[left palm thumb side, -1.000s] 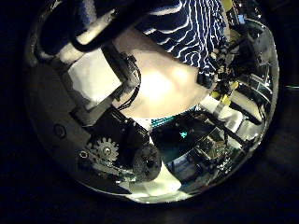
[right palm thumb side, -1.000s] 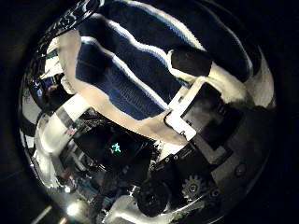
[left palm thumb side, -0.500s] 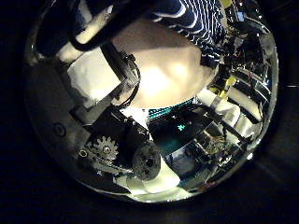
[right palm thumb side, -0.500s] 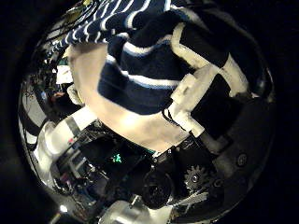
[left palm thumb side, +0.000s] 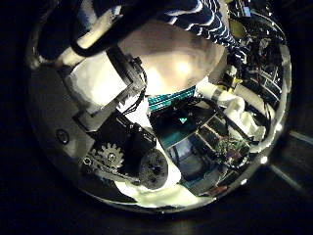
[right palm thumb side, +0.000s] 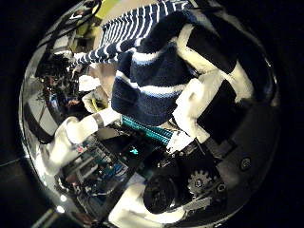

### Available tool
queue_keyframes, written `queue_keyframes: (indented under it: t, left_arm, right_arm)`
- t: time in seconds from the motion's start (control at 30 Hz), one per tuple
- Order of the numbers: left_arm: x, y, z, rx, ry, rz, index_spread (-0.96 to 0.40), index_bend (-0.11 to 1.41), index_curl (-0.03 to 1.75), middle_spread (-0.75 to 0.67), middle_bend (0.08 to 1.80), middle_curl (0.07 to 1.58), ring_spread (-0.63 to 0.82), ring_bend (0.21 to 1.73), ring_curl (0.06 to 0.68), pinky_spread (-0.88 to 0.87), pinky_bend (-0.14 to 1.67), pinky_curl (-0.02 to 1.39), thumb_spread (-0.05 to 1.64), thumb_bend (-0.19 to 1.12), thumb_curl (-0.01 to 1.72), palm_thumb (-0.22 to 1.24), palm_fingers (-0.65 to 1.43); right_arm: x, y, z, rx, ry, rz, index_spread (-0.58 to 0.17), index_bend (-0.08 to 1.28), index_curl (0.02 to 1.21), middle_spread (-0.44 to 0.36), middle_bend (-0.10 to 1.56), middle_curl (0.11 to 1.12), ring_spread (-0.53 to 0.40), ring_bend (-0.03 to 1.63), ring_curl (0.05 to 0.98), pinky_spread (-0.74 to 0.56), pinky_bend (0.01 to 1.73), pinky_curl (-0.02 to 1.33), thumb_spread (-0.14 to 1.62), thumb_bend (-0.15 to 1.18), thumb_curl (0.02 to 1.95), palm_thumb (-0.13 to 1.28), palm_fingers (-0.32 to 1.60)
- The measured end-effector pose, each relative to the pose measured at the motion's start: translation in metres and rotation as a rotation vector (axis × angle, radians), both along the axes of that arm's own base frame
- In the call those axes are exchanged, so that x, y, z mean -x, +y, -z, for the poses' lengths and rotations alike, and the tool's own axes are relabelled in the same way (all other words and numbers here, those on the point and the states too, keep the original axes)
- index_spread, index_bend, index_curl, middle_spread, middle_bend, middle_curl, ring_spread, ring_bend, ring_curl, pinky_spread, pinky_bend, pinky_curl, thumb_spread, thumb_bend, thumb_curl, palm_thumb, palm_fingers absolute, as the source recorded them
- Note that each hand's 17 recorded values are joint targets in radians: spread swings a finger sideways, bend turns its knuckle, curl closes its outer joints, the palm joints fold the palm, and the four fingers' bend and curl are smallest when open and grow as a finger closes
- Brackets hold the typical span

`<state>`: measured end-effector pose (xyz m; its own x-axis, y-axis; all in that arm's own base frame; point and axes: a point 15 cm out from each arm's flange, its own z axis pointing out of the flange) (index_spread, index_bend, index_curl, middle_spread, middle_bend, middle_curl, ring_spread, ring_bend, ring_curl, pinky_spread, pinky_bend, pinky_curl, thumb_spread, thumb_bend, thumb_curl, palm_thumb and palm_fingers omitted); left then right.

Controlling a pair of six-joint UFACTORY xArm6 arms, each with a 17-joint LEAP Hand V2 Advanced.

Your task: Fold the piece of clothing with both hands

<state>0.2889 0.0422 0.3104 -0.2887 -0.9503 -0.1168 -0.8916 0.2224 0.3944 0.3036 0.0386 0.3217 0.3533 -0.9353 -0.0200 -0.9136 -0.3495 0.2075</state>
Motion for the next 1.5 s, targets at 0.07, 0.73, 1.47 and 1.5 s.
queue_keyframes:
  t: [0.07,0.73,1.47,1.5]
  left_arm:
    - [-0.012,-0.002,-0.005,-0.004,-0.016,-0.006,-0.75,0.20,1.40,-0.65,0.87,1.00,-0.48,1.29,0.505,-0.61,1.19,0.65,1.04,-0.02,0.52,0.77,1.10]
    - [-0.170,0.021,0.095,-0.127,-0.048,-0.045,-0.73,0.19,1.42,-0.66,0.85,1.02,-0.48,1.29,0.513,-0.61,1.15,0.67,1.03,-0.03,0.52,0.74,1.04]
    - [-0.216,0.056,0.080,-0.023,-0.183,-0.212,-0.21,0.14,0.85,0.01,0.20,0.67,-0.14,1.02,0.425,-0.33,0.90,0.65,1.09,-0.03,0.38,0.46,-0.04]
    - [-0.212,0.054,0.078,-0.015,-0.183,-0.209,-0.18,0.15,0.82,0.04,0.21,0.65,-0.12,1.00,0.417,-0.29,0.87,0.64,1.09,-0.03,0.37,0.45,-0.03]
  right_arm:
    - [-0.013,0.002,-0.006,-0.016,-0.010,0.019,-0.365,1.07,0.99,-0.235,1.27,1.00,-0.231,1.47,0.759,-0.15,1.48,0.77,1.44,0.01,0.46,0.98,0.92]
    - [-0.214,0.038,0.082,0.026,0.040,0.063,-0.358,1.04,1.04,-0.220,1.28,1.00,-0.232,1.48,0.787,-0.15,1.39,0.92,1.41,-0.03,0.46,0.88,0.82]
    - [-0.295,-0.031,0.053,-0.067,-0.267,0.256,-0.374,0.19,0.53,-0.066,0.47,0.53,0.038,0.92,0.445,0.29,0.90,0.61,1.18,-0.04,0.32,0.37,0.01]
    - [-0.292,-0.033,0.050,-0.075,-0.259,0.258,-0.358,0.18,0.52,-0.051,0.48,0.52,0.049,0.91,0.433,0.32,0.87,0.59,1.17,-0.04,0.32,0.35,0.04]
